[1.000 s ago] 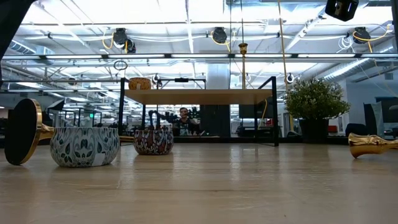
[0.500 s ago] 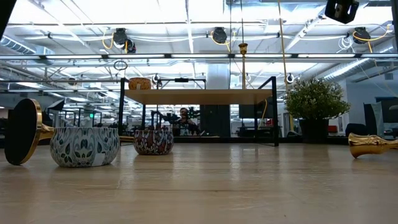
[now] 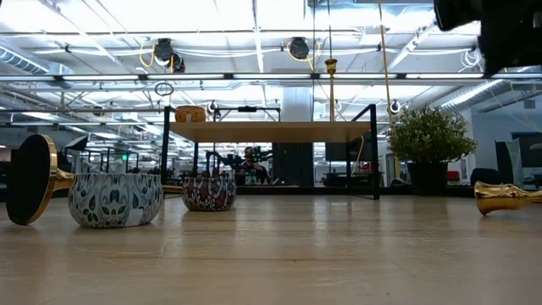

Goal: Pick & Place candle stick holders
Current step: Put the right candle holder aligned with the other candle holder on the shelf

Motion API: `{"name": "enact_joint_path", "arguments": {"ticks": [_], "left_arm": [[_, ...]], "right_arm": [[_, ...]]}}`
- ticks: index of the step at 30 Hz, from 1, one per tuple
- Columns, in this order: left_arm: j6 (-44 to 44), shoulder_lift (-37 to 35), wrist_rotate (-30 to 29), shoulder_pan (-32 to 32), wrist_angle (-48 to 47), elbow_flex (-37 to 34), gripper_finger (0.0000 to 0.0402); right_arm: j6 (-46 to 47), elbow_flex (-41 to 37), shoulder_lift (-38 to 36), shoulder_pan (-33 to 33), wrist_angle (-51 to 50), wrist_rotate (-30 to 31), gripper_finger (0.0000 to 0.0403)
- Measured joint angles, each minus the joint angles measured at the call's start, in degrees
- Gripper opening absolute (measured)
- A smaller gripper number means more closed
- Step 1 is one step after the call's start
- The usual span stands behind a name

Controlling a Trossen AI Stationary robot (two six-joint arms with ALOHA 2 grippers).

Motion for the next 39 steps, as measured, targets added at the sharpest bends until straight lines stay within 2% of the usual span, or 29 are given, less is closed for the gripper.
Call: {"name": "enact_joint_path", "arguments": {"ticks": [4, 8, 14, 18, 21, 24, 28, 33, 39], "left_arm": [[-1.32, -0.03, 0.82, -0.9, 0.08, -0.87, 0.0006], [3.65, -0.04, 8.23, -1.71, 0.07, -4.66, 0.0022], [7.38, -0.35, 15.84, -4.38, -0.02, -17.86, 0.0031], [0.05, -5.04, 15.27, -7.2, 1.3, -31.54, 0.0023], [-13.04, -10.01, 11.11, -7.94, 4.53, -43.57, 0.0011], [-26.66, -16.34, 9.62, -7.9, 15.06, -54.35, 0.0004], [-35.41, -23.58, 11.97, -7.8, 30.19, -66.56, 0.0017], [-40.0, -27.8, 12.64, -6.64, 37.73, -74.03, 0.0038], [-34.11, -29.71, 11.49, -5.59, 42.47, -74.55, 0.006]], "right_arm": [[5.94, 0.0, 4.01, 0.43, 1.62, -4.58, 0.016], [8.94, 0.0, 7.13, 2.36, 5.49, -6.08, 0.0178], [15.51, 0.0, 9.54, 6.39, 5.54, -9.85, 0.021], [19.47, 0.0, 10.07, 8.93, 2.71, -8.71, 0.0222], [21.57, -0.02, 10.07, 9.55, 0.61, -6.95, 0.0227], [22.2, -0.02, 10.18, 9.55, 0.32, -5.73, 0.0229], [21.22, -0.15, 11.18, 8.8, 0.61, -5.84, 0.0229], [20.59, -3.75, 12.95, 8.09, 3.57, -10.31, 0.023], [21.55, -8.88, 15.19, 8.13, 11.17, -10.35, 0.023]]}}
